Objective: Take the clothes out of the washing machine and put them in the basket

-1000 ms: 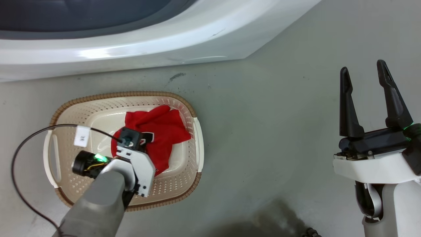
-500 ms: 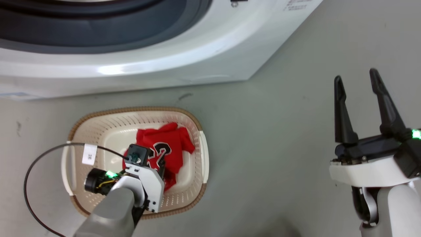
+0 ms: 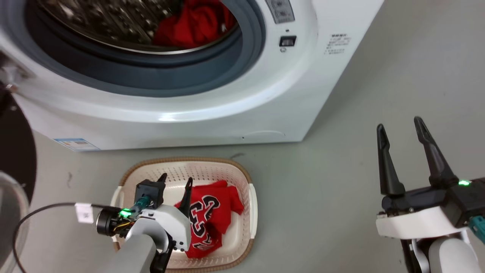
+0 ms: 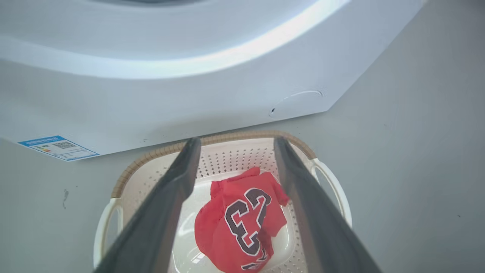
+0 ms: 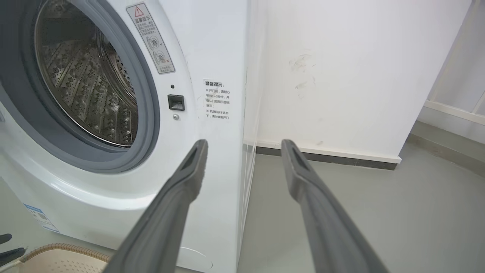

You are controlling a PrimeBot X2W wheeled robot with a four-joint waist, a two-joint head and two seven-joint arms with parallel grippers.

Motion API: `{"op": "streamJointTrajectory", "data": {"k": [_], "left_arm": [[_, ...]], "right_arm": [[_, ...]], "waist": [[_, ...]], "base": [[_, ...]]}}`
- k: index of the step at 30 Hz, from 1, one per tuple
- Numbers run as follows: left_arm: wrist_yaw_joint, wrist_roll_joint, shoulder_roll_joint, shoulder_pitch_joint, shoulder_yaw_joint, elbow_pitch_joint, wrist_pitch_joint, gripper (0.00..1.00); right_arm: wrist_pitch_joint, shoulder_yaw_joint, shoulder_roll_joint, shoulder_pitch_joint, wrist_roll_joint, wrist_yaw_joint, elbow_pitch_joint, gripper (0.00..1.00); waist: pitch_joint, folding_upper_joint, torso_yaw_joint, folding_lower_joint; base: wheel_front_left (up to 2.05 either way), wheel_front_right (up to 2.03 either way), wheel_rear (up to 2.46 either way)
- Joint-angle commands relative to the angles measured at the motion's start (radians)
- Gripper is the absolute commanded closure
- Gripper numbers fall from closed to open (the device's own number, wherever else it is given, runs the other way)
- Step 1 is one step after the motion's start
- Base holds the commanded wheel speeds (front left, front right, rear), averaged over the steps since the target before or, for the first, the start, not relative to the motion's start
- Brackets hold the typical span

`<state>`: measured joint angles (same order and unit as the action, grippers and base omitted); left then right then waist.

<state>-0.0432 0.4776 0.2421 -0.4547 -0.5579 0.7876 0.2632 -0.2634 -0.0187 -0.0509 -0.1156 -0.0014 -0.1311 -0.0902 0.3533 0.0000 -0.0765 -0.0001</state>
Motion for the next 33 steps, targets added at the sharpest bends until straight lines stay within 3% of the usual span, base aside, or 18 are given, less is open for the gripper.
{"op": "streamJointTrajectory", "data": {"k": [1,10,16,18,23,33], "left_arm": [[-0.022,-0.033,0.004,0.055,0.054,-0.085,0.002,0.0],[-0.06,-0.152,-0.035,0.212,0.238,-0.349,0.002,0.0],[-0.026,-0.23,-0.072,0.232,0.317,-0.436,0.002,0.0],[0.011,-0.269,-0.08,0.168,0.338,-0.416,0.002,0.0],[0.051,-0.306,-0.074,0.018,0.35,-0.346,0.002,0.0],[0.119,-0.339,0.006,-0.431,0.347,-0.042,-0.039,0.0]], "right_arm": [[-0.002,-0.001,0.002,0.022,-0.007,0.001,0.003,0.0],[-0.002,-0.006,0.002,0.064,-0.006,0.001,0.014,0.0],[-0.002,-0.013,0.002,0.076,0.002,0.001,0.014,0.0],[-0.002,-0.026,0.002,0.062,0.008,0.001,0.009,0.0],[-0.002,-0.03,0.002,0.025,0.012,0.001,-0.001,0.0],[-0.002,-0.059,0.001,-0.073,0.048,0.001,-0.019,0.0]], "waist": [[-0.05,0.0,0.026,0.0001],[-0.121,0.0,0.04,0.0001],[-0.141,0.0,0.04,0.0001],[-0.127,0.0,0.029,0.0001],[-0.069,0.0,0.006,0.0001],[0.103,0.0,-0.085,0.0001]], "base": [[0.0,0.0,0.0],[0.0,0.0,0.0],[0.0,0.0,0.0],[0.0,0.0,0.0],[0.0,0.0,0.0],[0.0,0.0,0.0]]}}
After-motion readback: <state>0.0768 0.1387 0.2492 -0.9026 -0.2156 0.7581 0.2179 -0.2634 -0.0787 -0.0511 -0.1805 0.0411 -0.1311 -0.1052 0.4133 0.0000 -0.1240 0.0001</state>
